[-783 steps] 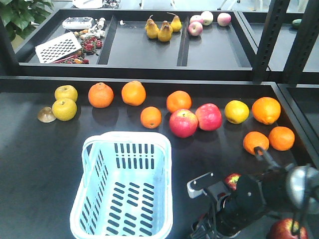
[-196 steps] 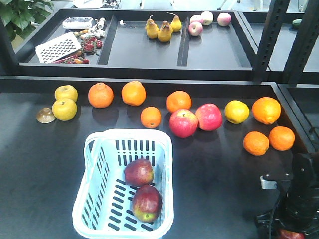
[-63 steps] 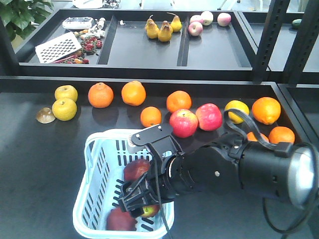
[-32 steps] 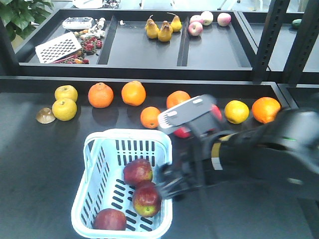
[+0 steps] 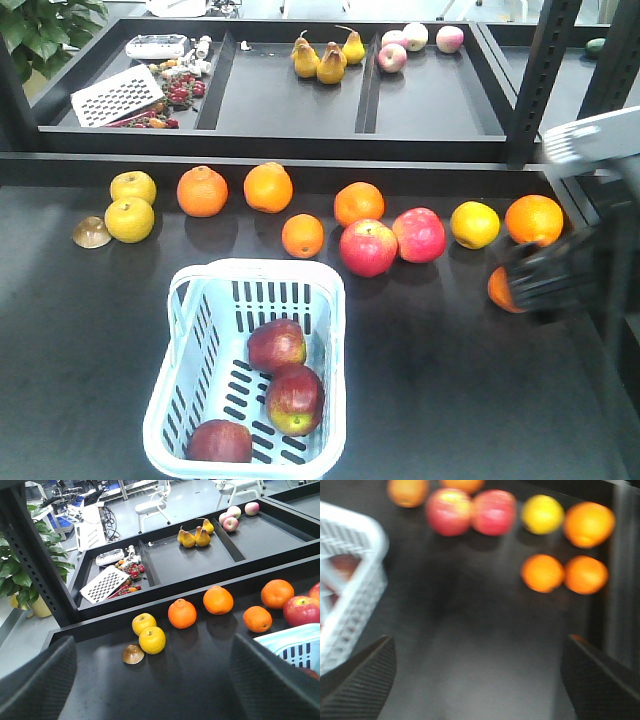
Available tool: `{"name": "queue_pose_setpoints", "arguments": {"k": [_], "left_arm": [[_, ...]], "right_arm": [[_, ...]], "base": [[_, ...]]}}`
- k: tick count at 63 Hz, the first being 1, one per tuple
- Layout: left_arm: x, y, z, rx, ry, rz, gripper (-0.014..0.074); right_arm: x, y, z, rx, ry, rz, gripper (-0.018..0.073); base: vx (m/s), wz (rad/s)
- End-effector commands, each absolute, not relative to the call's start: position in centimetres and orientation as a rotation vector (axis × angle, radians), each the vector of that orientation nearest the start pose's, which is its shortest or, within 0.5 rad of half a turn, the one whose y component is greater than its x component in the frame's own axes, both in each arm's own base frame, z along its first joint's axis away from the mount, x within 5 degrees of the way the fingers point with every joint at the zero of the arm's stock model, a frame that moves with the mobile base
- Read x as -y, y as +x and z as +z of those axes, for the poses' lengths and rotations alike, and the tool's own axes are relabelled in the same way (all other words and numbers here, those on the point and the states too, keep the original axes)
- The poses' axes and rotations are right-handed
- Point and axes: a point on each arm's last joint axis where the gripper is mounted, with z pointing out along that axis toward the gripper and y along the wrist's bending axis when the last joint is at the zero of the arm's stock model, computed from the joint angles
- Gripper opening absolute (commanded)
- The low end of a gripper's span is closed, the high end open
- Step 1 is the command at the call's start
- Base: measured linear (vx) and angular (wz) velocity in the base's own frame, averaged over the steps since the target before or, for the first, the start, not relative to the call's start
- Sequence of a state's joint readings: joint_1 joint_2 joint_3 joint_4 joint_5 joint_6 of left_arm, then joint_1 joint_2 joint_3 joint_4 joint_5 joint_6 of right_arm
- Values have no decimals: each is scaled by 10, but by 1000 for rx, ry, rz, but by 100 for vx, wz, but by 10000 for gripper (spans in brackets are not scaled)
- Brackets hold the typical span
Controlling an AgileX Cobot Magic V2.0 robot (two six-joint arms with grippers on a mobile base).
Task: Pick three apples into basket with both arms
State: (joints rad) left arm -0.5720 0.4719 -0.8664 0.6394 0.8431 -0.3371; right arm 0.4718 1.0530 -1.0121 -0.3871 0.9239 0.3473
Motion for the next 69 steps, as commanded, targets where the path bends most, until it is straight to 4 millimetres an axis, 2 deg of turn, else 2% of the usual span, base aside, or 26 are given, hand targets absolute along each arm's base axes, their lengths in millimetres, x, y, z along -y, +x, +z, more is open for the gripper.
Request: {"name": "queue_pose_setpoints", "arguments": {"k": [1, 9, 22, 37, 47, 57, 62, 69], "left_arm": [[-2, 70, 414, -1698, 299, 87, 586], [-2, 70, 414, -1698, 299, 87, 586], [-2, 70, 414, -1698, 299, 87, 586], [-2, 70, 414, -1698, 299, 87, 586], [-2, 70, 414, -1698, 299, 87, 586], [-2, 70, 414, -1698, 299, 87, 576], [-2, 70, 414, -1698, 299, 86, 537], [-2, 70, 414, -1698, 299, 86, 427]], "right_arm": [[-46, 190, 372, -2298, -250, -112, 629], [-23, 182, 376, -2324, -171, -92, 624], [0, 151, 387, -2317, -55, -99, 615], [4, 117, 398, -2275, -23, -91, 585], [5, 108, 401, -2251, -21, -99, 540], [5, 108, 401, -2248, -21, -99, 417], [5, 108, 401, -2248, -21, -102, 298], [5, 108, 401, -2247, -21, -106, 123]], "base": [[0, 0], [0, 0], [0, 0], [0, 0], [0, 0], [0, 0], [0, 0], [0, 0]]}}
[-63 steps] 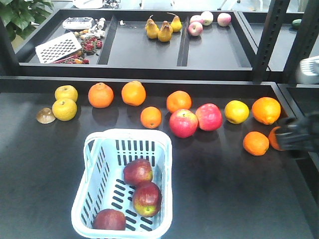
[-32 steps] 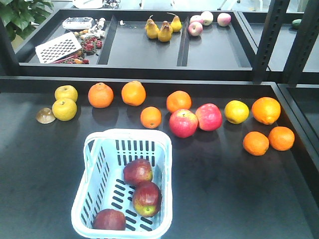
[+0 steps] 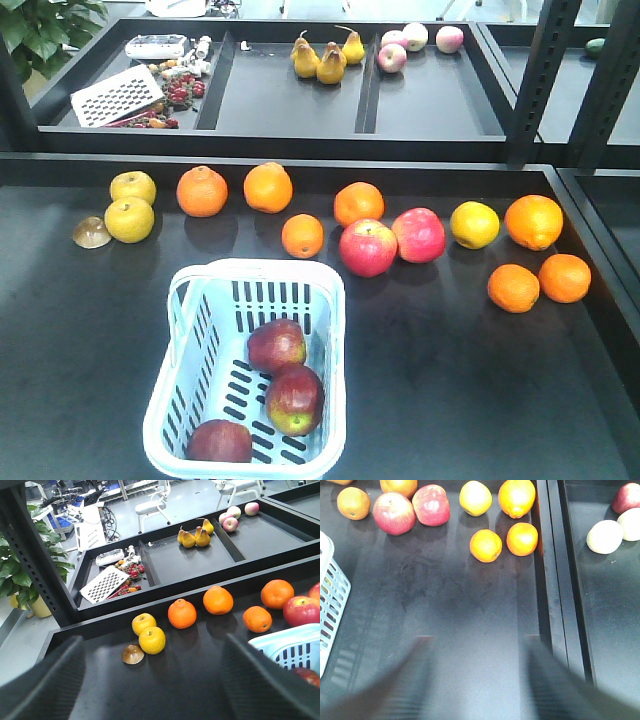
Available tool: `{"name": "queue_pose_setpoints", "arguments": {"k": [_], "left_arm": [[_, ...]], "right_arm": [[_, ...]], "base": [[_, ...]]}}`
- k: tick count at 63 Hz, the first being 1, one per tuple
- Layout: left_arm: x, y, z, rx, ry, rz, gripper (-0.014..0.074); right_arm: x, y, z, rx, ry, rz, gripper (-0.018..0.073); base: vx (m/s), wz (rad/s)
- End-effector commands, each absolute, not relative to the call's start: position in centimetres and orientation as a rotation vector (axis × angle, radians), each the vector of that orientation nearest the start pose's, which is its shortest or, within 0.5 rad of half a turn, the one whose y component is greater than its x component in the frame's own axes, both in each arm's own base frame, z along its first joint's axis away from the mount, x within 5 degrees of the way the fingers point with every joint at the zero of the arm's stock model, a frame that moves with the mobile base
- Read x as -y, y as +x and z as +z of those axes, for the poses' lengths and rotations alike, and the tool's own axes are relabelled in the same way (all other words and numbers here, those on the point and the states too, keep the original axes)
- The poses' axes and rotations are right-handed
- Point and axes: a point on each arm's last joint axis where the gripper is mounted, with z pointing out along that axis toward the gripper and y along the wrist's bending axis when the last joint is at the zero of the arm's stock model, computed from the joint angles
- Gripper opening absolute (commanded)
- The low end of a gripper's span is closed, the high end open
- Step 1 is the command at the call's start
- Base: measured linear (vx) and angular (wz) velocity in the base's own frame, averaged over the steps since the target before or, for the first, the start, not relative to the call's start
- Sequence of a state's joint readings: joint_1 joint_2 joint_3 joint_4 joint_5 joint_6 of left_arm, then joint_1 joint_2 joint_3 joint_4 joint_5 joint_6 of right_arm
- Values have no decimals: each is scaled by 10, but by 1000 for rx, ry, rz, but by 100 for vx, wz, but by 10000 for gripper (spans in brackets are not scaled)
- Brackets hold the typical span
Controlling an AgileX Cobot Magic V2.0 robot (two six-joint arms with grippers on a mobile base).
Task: Pick three apples into basket with both arms
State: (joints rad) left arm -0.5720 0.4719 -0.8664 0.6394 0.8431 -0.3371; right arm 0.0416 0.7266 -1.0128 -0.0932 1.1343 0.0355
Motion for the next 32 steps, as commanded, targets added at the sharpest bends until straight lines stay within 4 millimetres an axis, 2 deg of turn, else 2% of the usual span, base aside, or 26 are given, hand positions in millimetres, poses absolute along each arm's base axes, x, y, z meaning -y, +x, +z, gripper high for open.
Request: {"name": "queue_pose_setpoints", "arguments": {"k": [1, 6, 15, 32], "left_arm": [[-2, 70, 414, -1698, 299, 86, 398], [-2, 70, 414, -1698, 299, 86, 265], [-2, 70, 414, -1698, 299, 86, -12], [-2, 70, 414, -1691, 301, 84, -8]], "right_arm": [[5, 108, 401, -2247, -21, -107, 102], [5, 108, 401, -2243, -22, -108, -15], [5, 109, 402, -2232, -22, -108, -9], [5, 109, 402, -2233, -21, -107, -8]], "base": [[0, 0], [0, 0], [0, 0], [0, 0]]}}
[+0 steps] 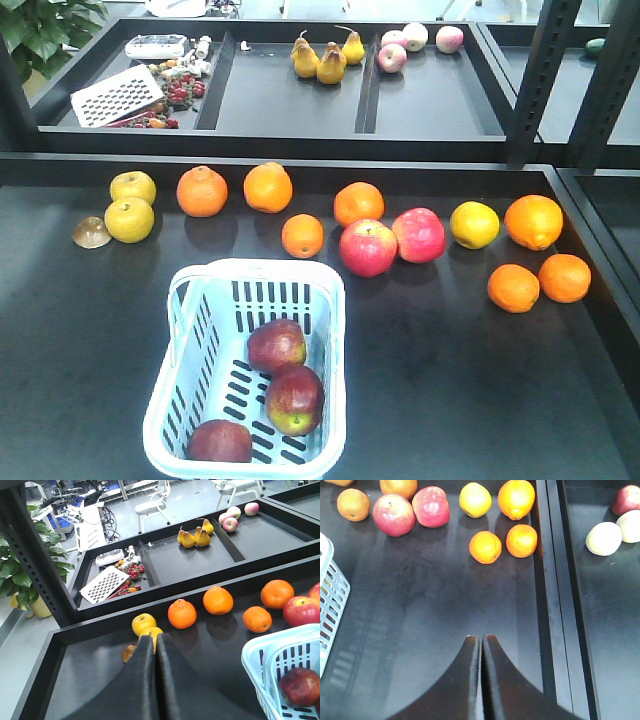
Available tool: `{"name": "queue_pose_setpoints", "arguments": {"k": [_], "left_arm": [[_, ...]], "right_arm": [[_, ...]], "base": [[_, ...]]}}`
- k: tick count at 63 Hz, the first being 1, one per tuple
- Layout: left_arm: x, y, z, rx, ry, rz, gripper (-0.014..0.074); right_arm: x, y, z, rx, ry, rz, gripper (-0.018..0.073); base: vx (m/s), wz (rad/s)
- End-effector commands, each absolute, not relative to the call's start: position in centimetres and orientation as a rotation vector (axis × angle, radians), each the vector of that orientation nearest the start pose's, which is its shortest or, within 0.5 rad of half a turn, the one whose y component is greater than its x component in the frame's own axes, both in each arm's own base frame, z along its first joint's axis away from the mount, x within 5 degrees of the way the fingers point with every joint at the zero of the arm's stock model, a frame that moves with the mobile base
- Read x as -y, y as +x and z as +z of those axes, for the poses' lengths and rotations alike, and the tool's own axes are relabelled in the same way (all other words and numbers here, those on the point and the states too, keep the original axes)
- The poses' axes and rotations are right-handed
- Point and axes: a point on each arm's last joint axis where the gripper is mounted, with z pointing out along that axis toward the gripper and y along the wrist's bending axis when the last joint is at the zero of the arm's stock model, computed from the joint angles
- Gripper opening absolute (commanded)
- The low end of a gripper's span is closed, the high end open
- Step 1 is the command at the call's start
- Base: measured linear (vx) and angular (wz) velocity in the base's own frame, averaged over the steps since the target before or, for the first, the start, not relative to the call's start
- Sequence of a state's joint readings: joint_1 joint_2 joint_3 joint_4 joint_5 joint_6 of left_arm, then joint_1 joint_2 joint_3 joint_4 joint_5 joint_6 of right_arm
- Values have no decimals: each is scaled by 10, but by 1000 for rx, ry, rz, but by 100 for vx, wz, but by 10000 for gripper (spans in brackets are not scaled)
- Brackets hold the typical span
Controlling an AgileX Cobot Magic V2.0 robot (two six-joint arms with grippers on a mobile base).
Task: Pick three apples into basket with both arms
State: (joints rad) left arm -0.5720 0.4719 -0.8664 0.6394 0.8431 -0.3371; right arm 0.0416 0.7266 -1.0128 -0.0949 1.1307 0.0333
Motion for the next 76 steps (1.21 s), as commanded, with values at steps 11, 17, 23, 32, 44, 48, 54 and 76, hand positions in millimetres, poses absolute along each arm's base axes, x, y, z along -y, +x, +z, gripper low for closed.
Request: {"name": "queue_pose_setpoints", "arguments": {"k": [11, 17, 23, 32, 44, 48, 54, 76], "left_arm": [[-2, 70, 414, -1691, 301, 84, -8], [-2, 70, 414, -1691, 301, 84, -8], [-2, 70, 414, -1691, 301, 84, -6], [-2, 70, 414, -1691, 301, 84, -6], [-2, 70, 414, -1691, 301, 84, -6], [-1, 71, 414, -1690, 302, 84, -6], [-2, 70, 414, -1689, 301, 84, -6], [10, 80, 379, -1688, 273, 2, -6]], "right_arm": [[5, 109, 402, -2233, -21, -107, -8], [5, 108, 402, -2237, -21, -107, -8], [5, 108, 402, -2237, -21, -107, -8], [5, 108, 402, -2237, -21, -107, -8], [5, 108, 402, -2237, -21, -107, -8], [5, 108, 402, -2237, -21, -107, -8], [5, 108, 402, -2237, -21, -107, -8], [5, 107, 400, -2254, -20, -108, -8]], "base": [[0, 0], [0, 0], [0, 0], [0, 0], [0, 0], [0, 0], [0, 0], [0, 0]]}}
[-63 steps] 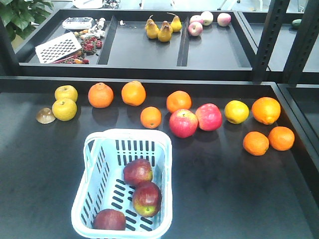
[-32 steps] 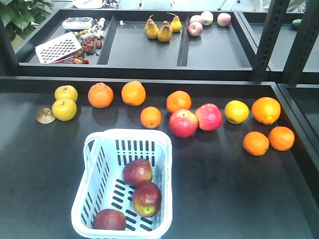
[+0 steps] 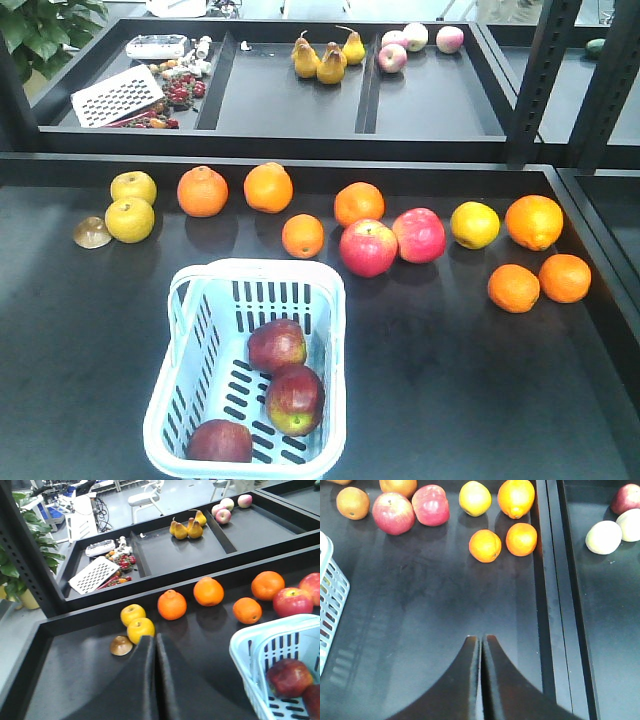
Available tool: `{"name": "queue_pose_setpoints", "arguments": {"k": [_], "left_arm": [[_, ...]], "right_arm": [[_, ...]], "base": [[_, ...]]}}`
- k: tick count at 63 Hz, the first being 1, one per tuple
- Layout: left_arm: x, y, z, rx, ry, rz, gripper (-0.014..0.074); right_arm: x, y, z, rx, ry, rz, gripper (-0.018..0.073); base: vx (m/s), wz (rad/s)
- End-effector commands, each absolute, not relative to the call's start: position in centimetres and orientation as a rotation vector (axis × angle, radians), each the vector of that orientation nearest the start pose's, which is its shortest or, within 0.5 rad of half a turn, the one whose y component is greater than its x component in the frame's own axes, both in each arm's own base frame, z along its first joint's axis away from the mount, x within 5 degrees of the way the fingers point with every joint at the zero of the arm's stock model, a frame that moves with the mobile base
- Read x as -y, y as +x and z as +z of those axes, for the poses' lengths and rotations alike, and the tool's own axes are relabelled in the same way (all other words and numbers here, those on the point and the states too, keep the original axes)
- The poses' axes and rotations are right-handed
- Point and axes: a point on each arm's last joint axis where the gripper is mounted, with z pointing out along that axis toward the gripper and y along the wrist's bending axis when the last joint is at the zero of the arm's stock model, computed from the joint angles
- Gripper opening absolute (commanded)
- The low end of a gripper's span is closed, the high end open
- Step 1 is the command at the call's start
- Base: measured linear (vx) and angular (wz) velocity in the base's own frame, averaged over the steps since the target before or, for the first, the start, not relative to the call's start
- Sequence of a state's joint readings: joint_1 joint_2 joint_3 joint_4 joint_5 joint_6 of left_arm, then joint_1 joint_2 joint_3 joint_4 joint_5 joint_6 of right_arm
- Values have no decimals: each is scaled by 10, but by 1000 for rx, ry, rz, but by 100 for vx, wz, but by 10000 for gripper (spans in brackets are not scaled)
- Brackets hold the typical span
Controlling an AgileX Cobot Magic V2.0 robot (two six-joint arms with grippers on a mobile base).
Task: Pick three apples into basket with both arms
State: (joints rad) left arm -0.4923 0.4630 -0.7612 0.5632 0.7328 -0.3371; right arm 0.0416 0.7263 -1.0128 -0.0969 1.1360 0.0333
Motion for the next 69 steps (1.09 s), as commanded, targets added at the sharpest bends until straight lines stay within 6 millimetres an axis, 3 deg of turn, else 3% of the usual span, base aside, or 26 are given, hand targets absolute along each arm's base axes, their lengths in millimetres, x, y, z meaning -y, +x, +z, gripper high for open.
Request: {"name": "queue_pose_setpoints", "arguments": {"k": [1, 33, 49, 69], "left_arm": [[10, 79, 378, -1673, 267, 0, -6], [5, 56, 270, -1491, 119, -18, -6], [6, 55, 208, -1453, 18, -141, -6], [5, 55, 205, -1497, 16, -135, -6]], "right_arm": [[5, 107, 400, -2255, -20, -108, -8], [5, 107, 400, -2256, -20, -107, -8], [5, 107, 400, -2257, -20, -107, -8], [5, 107, 400, -2256, -20, -107, -8]], "base": [[0, 0], [0, 0], [0, 0], [0, 0]]}}
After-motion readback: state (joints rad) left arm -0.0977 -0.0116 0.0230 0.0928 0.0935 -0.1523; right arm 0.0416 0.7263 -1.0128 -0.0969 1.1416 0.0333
